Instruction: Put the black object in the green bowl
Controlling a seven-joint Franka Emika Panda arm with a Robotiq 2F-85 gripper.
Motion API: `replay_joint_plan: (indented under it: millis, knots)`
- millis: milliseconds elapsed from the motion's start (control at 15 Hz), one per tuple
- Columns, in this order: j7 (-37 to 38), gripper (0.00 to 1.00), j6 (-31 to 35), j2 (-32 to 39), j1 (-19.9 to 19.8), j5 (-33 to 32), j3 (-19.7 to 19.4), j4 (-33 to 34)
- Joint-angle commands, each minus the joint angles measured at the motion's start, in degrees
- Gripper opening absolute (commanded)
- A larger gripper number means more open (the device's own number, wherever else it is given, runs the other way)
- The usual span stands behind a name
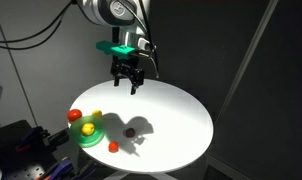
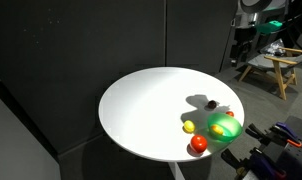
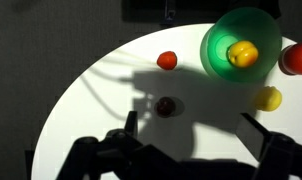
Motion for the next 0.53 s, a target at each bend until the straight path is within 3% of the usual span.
replay_joint_plan:
  millis: [0, 467]
  knots:
    - [5.8, 1.0, 4.11, 1.76, -0.97, -3.68, 1.69, 0.74]
    - [11.75, 1.0, 9.36, 6.62, -0.74, -4.82, 2.63, 2.29]
